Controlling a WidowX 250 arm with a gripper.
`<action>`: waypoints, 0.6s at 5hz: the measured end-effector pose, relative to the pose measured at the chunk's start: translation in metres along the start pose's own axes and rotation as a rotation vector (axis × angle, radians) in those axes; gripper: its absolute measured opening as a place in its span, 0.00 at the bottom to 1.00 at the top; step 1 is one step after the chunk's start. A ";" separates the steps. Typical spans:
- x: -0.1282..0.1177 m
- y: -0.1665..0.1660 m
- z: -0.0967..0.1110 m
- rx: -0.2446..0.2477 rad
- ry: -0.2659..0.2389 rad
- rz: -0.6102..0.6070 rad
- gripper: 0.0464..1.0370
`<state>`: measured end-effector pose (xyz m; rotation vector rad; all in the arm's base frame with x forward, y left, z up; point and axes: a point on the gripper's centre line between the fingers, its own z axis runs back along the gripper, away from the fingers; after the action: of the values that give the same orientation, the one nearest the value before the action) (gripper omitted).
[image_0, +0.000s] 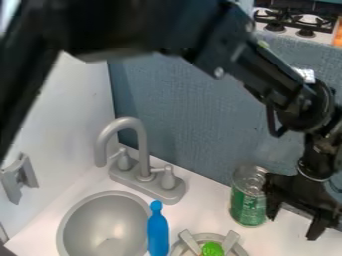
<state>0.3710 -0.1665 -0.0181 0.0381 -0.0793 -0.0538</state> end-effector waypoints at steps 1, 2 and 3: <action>0.015 -0.003 -0.013 -0.014 0.006 -0.009 0.96; 0.026 0.007 -0.023 -0.019 0.029 -0.007 0.96; 0.033 0.012 -0.026 -0.032 0.026 -0.036 0.96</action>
<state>0.4066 -0.1549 -0.0412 0.0080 -0.0515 -0.0910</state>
